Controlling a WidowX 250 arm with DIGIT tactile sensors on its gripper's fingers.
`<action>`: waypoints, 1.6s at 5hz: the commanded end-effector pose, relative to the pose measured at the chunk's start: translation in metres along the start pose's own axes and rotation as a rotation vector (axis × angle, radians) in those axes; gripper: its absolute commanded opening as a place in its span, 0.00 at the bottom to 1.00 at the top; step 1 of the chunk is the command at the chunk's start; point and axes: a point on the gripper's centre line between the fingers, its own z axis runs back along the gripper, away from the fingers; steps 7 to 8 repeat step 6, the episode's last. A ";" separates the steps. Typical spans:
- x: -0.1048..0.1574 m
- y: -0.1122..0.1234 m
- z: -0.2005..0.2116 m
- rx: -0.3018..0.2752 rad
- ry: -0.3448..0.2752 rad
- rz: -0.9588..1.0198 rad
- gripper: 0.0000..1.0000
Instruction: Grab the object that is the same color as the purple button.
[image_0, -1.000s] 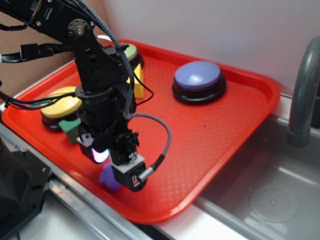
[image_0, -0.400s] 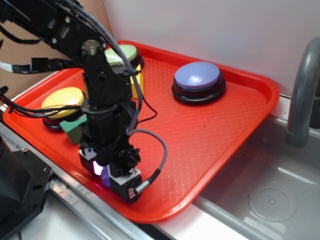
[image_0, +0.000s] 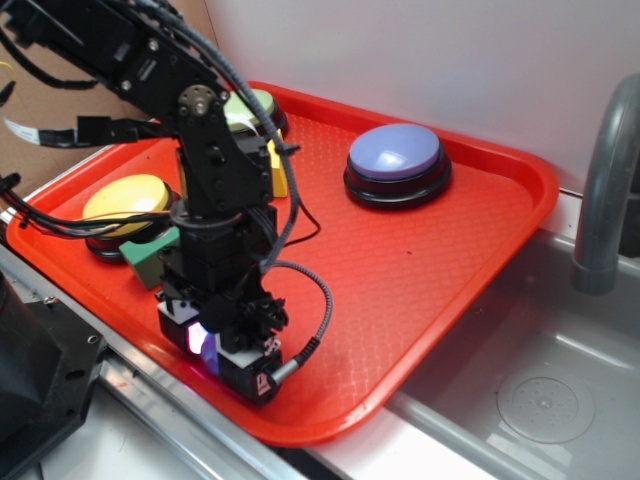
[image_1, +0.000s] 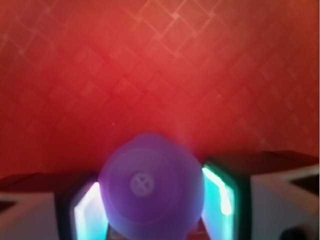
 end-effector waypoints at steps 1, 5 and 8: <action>0.012 -0.007 0.054 -0.020 -0.118 0.052 0.00; 0.022 0.003 0.188 -0.007 -0.363 -0.030 0.00; 0.021 0.011 0.199 0.043 -0.374 -0.098 0.00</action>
